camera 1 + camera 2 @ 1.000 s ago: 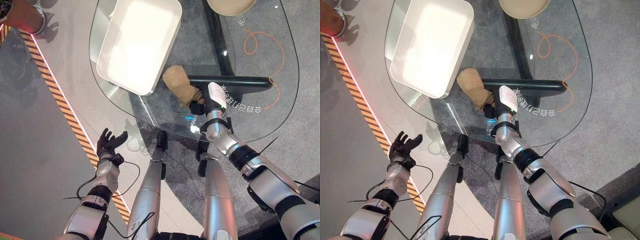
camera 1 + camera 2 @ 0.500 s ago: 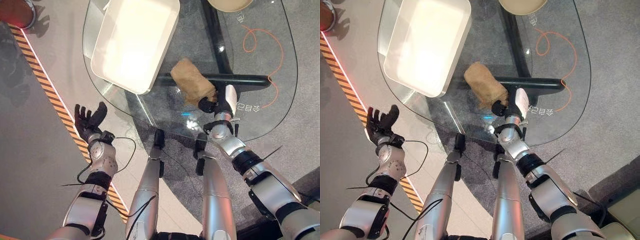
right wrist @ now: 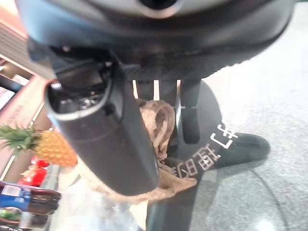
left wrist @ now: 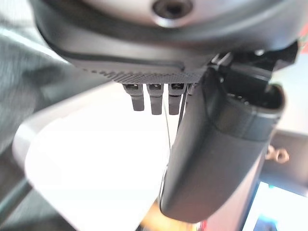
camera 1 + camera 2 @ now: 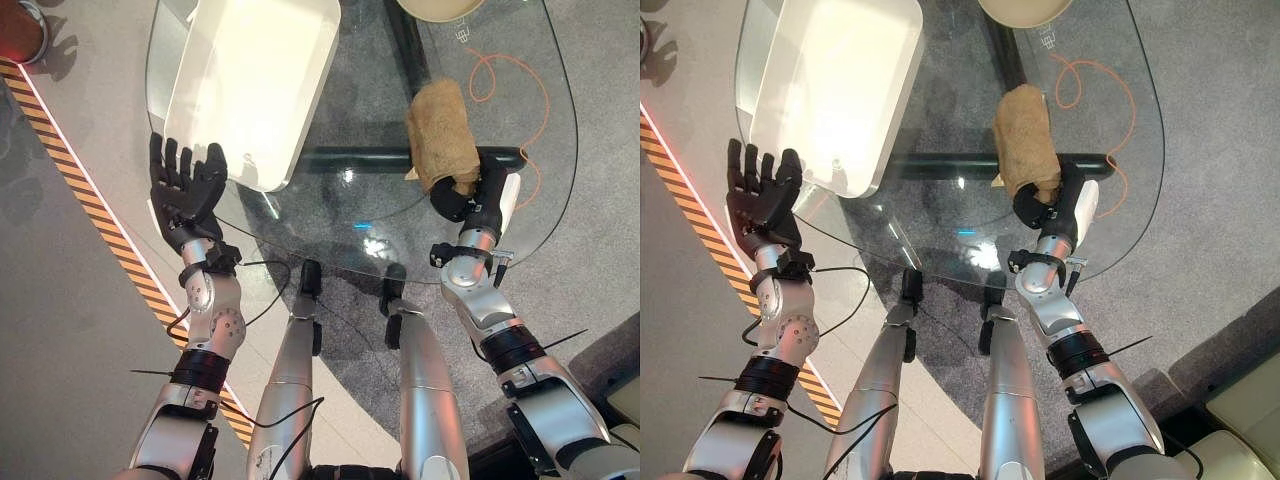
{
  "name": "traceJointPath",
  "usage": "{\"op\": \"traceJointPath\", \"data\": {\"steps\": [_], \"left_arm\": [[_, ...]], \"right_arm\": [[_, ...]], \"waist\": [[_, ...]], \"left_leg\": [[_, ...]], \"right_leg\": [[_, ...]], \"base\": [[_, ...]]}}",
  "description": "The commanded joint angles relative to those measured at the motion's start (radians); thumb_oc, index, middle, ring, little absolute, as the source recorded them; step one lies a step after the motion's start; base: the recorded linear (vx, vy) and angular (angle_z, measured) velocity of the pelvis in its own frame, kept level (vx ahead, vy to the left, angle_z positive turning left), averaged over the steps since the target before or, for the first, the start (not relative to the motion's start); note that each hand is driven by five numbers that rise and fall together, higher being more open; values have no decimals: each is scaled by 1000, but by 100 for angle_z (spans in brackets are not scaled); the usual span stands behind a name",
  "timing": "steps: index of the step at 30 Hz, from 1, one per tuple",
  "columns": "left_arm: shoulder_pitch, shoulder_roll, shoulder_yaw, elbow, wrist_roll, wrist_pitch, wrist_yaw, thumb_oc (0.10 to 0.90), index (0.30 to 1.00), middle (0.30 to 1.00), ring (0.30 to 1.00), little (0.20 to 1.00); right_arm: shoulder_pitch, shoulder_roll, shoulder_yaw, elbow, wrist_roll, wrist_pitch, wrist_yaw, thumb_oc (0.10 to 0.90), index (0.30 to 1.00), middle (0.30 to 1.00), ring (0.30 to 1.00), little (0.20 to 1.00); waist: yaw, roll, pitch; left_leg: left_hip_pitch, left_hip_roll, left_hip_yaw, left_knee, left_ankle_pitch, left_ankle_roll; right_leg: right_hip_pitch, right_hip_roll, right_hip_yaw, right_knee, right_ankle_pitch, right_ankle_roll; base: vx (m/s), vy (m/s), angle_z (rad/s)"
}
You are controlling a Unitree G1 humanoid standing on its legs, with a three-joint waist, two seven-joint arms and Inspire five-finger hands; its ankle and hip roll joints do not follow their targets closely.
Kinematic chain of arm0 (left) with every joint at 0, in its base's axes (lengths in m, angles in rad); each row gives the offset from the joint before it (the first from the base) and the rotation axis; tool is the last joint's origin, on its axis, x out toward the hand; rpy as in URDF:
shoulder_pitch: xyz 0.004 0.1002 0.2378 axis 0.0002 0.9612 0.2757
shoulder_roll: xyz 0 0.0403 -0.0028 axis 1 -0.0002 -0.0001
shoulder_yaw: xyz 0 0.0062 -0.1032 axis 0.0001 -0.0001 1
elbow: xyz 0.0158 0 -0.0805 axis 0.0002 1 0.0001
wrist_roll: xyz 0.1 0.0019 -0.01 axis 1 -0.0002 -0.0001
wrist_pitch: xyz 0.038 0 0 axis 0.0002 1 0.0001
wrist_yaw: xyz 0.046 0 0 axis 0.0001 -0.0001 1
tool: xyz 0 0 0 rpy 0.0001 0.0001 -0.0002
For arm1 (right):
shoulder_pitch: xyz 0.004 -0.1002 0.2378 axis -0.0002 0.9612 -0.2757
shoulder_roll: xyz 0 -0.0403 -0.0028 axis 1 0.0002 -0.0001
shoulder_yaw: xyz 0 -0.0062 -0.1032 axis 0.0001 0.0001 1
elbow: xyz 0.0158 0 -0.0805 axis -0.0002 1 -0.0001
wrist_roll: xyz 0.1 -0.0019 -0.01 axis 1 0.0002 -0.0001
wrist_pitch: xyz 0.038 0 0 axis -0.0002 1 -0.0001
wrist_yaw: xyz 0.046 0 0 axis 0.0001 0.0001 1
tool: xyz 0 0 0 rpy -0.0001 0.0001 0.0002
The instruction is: Wipe the table with a cloth and put it in the basket.
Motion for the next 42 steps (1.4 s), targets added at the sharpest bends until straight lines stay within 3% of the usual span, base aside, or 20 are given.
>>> {"op": "traceJointPath", "data": {"steps": [1,15,33,42], "left_arm": [[-6,31,46,-115,7,-25,-89,800,900,900,900,900],[-62,25,-5,-217,-100,135,-275,800,900,900,900,900],[-196,-21,-87,-261,-283,315,-396,800,900,900,900,900],[-245,-41,-104,-275,-328,330,-403,800,900,900,900,900]], "right_arm": [[-28,-4,-43,-218,-127,-155,-23,100,300,300,300,200],[-16,28,-42,-402,-178,-218,92,100,300,300,300,200],[-84,47,29,-461,-168,-214,200,100,300,300,300,200],[-110,54,52,-460,-174,-217,248,100,300,300,300,200]], "waist": [[7,-6,-29],[-26,-23,-29],[-47,-31,-29],[-55,-30,-29]], "left_leg": [[18,-53,94,49,-64,79],[33,-44,122,40,-62,80],[47,-41,134,32,-60,74],[47,-42,135,38,-65,71]], "right_leg": [[39,83,-12,-14,-12,-2],[57,107,13,-30,-5,-2],[71,108,23,-44,-1,-1],[70,106,29,-42,-3,-1]], "base": [[0,0,0],[10,13,-4],[0,0,0],[0,0,0]]}}
